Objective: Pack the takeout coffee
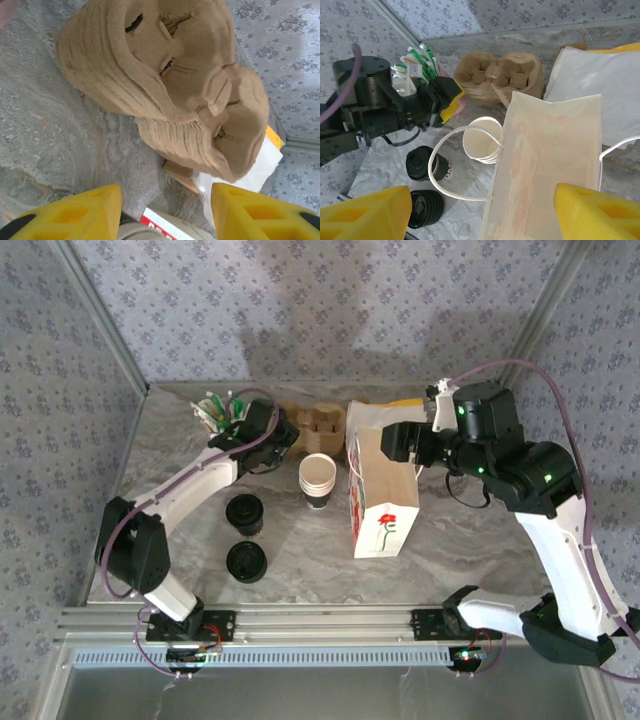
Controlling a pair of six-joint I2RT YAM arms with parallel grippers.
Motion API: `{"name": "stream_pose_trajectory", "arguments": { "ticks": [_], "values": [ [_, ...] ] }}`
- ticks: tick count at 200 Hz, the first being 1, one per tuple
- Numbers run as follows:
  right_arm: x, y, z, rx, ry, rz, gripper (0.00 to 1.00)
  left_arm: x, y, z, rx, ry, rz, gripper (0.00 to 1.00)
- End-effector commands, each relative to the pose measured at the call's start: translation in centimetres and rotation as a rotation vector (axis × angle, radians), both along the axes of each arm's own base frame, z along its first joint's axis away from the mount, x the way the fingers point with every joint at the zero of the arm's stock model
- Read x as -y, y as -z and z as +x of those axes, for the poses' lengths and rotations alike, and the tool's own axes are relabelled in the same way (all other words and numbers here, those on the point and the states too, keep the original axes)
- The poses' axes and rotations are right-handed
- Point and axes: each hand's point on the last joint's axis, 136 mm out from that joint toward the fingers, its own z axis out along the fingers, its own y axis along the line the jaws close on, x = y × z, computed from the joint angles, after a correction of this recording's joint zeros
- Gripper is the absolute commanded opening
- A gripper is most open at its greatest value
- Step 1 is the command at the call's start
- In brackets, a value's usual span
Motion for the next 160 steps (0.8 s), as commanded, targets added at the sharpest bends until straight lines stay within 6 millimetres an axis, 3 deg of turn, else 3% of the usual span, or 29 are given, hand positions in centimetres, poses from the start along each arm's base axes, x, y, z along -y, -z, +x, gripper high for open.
{"name": "stream_pose_trajectory", "arguments": {
  "ticks": [1,75,160],
  "values": [
    [-0.1,-1.0,0.2,0.033,-0.002,0.059,0.77,0.5,-1.9,2.3,0.053,-0.058,-0.065,0.50],
    [0.5,-0.5,0.8,0.026,0.015,0.107,0.77,0.5,-1.5,5.0,0.057,-0.105,-0.120,0.46],
    [0.9,-0.1,1.4,0.016,0.033,0.131,0.77,0.6,0.2,6.1,0.012,-0.110,-0.133,0.45]
  ]
}}
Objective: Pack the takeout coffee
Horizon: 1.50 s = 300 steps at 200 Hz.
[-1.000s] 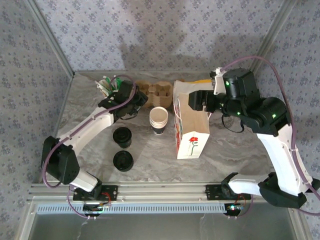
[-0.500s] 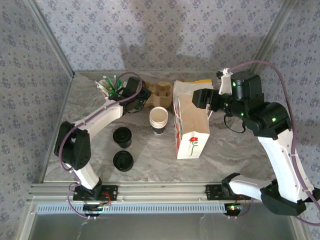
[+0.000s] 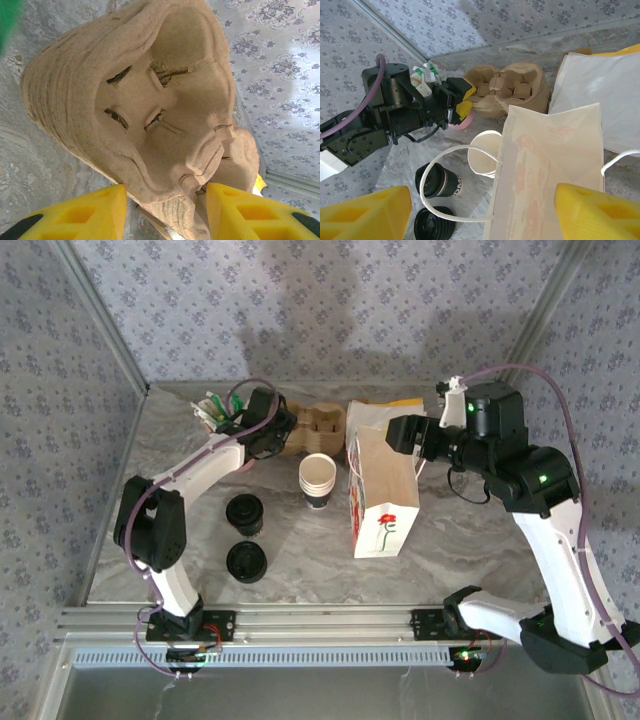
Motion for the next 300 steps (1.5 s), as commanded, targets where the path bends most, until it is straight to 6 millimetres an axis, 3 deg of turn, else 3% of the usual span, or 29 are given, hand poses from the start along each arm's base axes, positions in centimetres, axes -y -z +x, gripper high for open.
{"name": "stream_pose_trajectory", "arguments": {
  "ticks": [1,101,173,300],
  "values": [
    [0.0,-0.6,-0.2,0.015,-0.002,0.036,0.77,0.7,-0.8,1.1,0.016,-0.004,-0.042,0.45],
    [0.2,-0.4,0.0,0.004,0.012,0.056,0.77,0.3,-1.6,0.6,0.009,-0.002,-0.036,0.45],
    [0.4,-0.6,-0.3,0.008,0.014,0.055,0.77,0.2,-1.6,1.4,0.018,-0.007,-0.035,0.44],
    [0.4,-0.6,-0.5,0.009,0.013,0.058,0.77,0.5,-1.1,2.3,0.015,-0.012,-0.052,0.27]
  ]
}}
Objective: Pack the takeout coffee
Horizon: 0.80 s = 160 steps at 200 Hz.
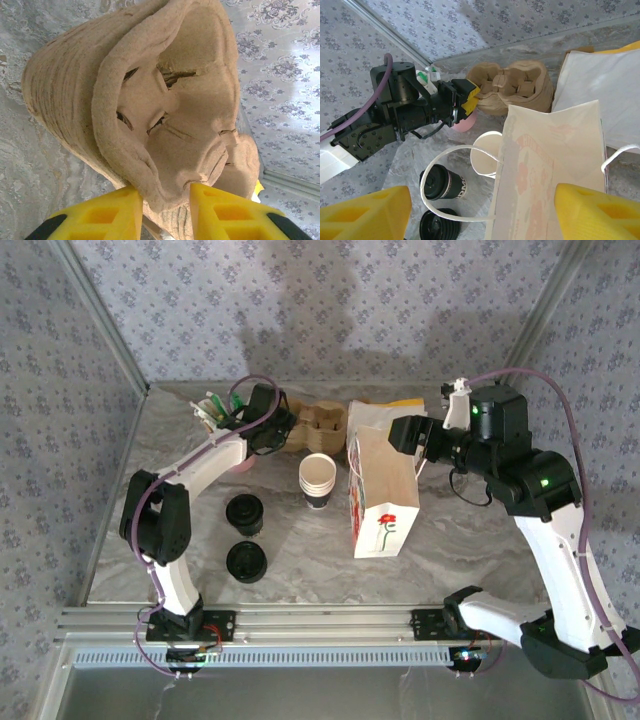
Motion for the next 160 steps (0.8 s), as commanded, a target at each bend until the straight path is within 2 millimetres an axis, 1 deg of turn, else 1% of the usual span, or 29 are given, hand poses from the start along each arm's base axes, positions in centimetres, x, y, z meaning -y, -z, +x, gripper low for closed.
{"name": "stream_pose_trajectory", "arguments": {
  "ticks": [1,24,65,132,160],
  "values": [
    [0.1,-0.6,-0.4,0.013,0.001,0.026,0.77,0.4,-1.4,1.1,0.031,-0.010,-0.033,0.27],
    [0.1,-0.6,-0.3,0.014,0.001,0.026,0.77,0.5,-1.2,1.2,0.026,-0.015,-0.046,0.22],
    [0.1,-0.5,-0.4,0.014,0.001,0.028,0.77,0.5,-1.0,1.3,0.024,-0.022,-0.050,0.19],
    [0.2,-0.7,-0.7,0.018,-0.001,0.030,0.77,0.4,-1.8,1.4,0.038,-0.027,-0.048,0.12],
    [0.3,-1.0,-0.8,0.022,-0.001,0.030,0.77,0.5,-2.4,1.6,0.054,-0.015,-0.042,0.07]
  ]
}}
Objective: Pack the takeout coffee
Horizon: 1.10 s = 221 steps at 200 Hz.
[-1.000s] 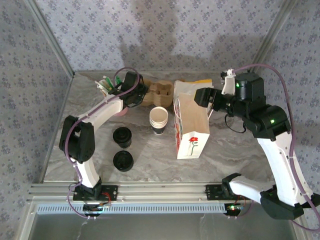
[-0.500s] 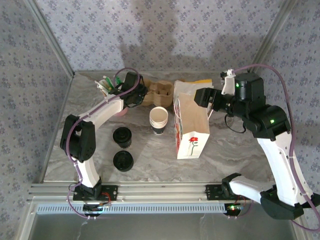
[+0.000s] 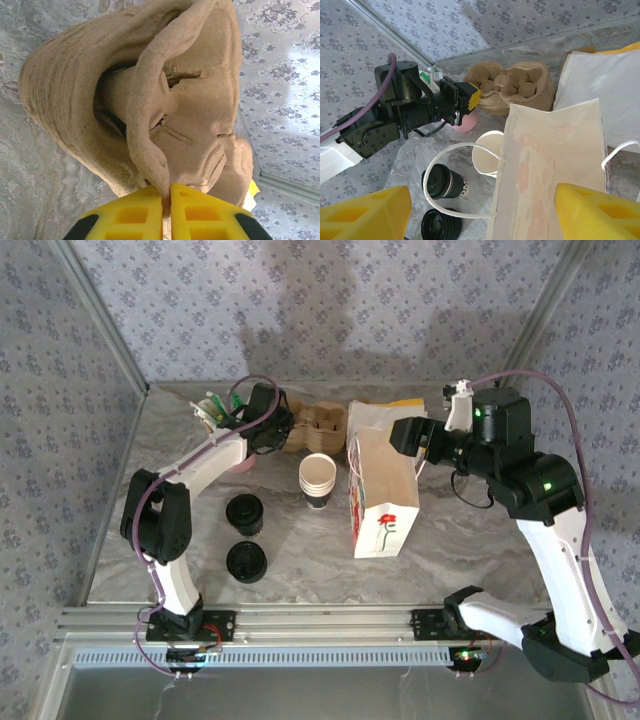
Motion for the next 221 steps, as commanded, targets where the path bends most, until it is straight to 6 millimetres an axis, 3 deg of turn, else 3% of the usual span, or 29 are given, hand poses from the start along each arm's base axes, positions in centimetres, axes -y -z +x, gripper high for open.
{"name": "stream_pose_trajectory", "arguments": {
  "ticks": [1,37,132,221],
  "values": [
    [0.2,-0.9,-0.5,0.017,0.001,0.023,0.77,0.4,-2.3,1.3,0.053,-0.003,-0.025,0.06],
    [0.4,-1.4,-0.7,0.026,0.001,0.020,0.77,1.0,-3.8,1.9,0.089,0.046,-0.014,0.00],
    [1.0,-2.2,-1.5,0.042,0.013,0.012,0.78,0.6,-7.1,2.0,0.168,0.054,0.005,0.00],
    [1.8,-2.0,-1.5,0.045,0.027,-0.028,0.79,2.0,-11.4,3.0,0.309,0.116,-0.035,0.00]
  ]
}}
